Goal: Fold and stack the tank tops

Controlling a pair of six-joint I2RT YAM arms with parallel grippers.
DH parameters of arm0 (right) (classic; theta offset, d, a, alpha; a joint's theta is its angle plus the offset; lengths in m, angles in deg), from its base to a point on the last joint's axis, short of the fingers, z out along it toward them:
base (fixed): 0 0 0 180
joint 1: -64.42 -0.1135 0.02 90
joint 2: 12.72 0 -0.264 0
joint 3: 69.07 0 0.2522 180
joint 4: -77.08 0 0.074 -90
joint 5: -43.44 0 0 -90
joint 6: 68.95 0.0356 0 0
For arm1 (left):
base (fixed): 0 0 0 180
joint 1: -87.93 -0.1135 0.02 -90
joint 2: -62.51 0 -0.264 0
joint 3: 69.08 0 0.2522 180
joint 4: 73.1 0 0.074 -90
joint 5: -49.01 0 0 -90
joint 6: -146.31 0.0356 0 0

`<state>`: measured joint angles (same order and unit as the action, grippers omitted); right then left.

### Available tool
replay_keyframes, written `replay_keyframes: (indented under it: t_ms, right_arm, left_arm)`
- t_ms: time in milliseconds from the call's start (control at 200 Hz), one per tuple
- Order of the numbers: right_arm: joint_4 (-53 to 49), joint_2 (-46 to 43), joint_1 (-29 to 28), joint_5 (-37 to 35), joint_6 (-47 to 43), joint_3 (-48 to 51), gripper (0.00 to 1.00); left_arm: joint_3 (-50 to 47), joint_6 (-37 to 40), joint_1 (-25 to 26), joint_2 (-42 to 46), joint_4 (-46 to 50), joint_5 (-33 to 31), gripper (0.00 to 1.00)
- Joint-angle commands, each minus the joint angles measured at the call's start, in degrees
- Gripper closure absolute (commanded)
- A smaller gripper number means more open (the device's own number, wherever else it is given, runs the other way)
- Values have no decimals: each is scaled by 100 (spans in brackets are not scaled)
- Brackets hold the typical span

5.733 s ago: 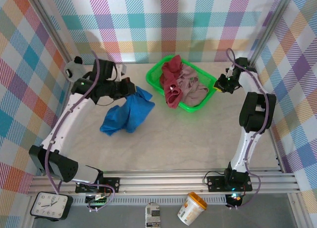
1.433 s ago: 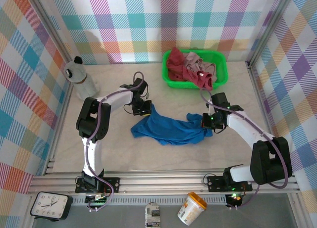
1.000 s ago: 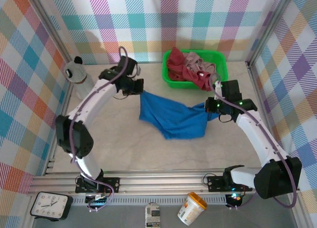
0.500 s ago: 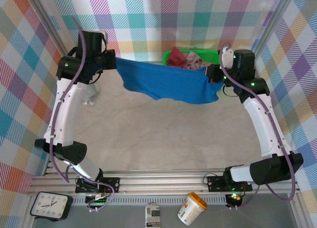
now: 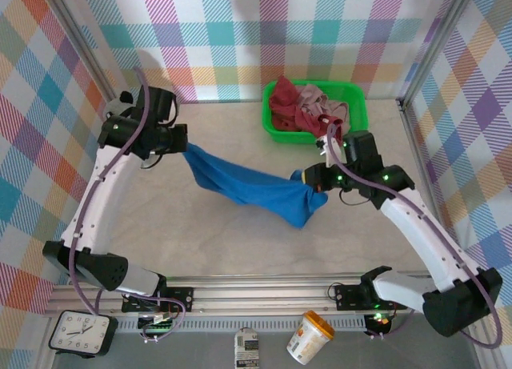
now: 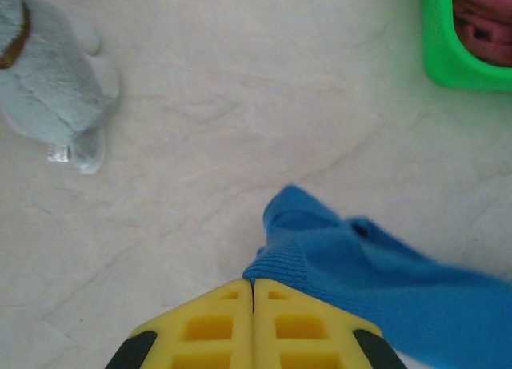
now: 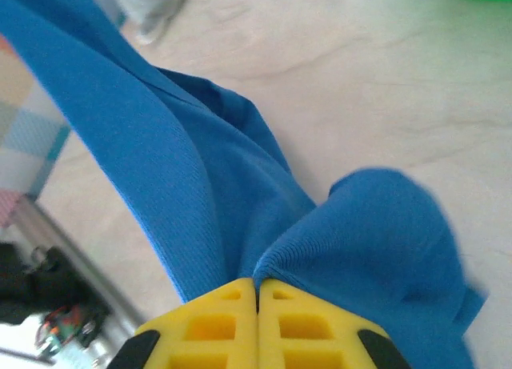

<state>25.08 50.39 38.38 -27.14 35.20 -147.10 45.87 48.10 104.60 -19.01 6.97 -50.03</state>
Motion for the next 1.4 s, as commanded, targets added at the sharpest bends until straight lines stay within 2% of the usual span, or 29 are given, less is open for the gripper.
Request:
replay_keyframes:
  t_ms: [0, 125, 235, 280, 370, 425, 495, 530, 590, 655, 730, 790, 845, 980, 1080, 1200, 1295, 1395]
  right_arm:
    - [221, -103, -311, 149, 463, -124, 100]
    - [394, 219, -543, 115, 645, -39, 100]
    - [590, 484, -543, -21, 881, 324, 100]
    - [693, 579, -543, -90, 960, 512, 100]
    - [825, 762, -546, -509, 1158, 865, 100]
    - [842, 868, -535, -947, 1299, 1074, 100]
    - [897, 1019, -496, -1204, 1394, 1268, 100]
    - [947, 1074, -490, -1339, 1467, 1338, 96]
    - [1025, 1166, -456, -1485, 1559, 1438, 94]
    - [983, 1297, -412, -1580, 1573, 1422, 87]
    - [891, 1360, -288, -1566, 1589, 1400, 84]
    - [799, 1328, -147, -1572, 1574, 1397, 73]
    - [698, 1320, 28, -1471, 1504, 1408, 69]
    - [316, 1316, 354, -1185, 1310, 1462, 58]
    - [212, 1167, 517, -976, 1224, 1667, 51]
    - [226, 1063, 530, -668, 1186, 1939, 44]
    - [380, 997, 534, -512, 1362, 2201, 40]
    - [743, 944, 530, -347, 1523, 2366, 38]
  left_arm:
    - [198, 186, -110, 155, -69, -446, 100]
    - [449, 404, -269, -517, -425, -441, 100]
    - [802, 453, -348, -1451, -816, -160, 100]
    - [995, 420, -348, -1896, -938, 143, 100]
    - [1441, 250, -307, -2828, -1130, 637, 100]
    - [1800, 189, -231, -3389, -1193, 730, 100]
    - [2282, 214, -59, -4028, -1216, 597, 96]
    - [2516, 195, 4, -4312, -1184, 607, 94]
    - [2879, 96, 105, -4686, -1110, 610, 82]
    - [3108, 41, 220, -4889, -1030, 604, 74]
    - [3071, 4, 371, -4827, -984, 618, 62]
    - [2868, -4, 496, -4609, -876, 679, 54]
    - [2456, -75, 631, -4269, -862, 770, 50]
    - [595, -666, 1054, -2991, -1337, 1333, 48]
    - [-712, -1185, 1649, -2113, -1527, 1341, 47]
    - [-2146, -2248, 2421, -1225, -2041, 1200, 47]
    - [-2937, -3124, 3049, -834, -2422, 994, 47]
    - [-3447, -3863, 3709, -792, -2899, 843, 46]
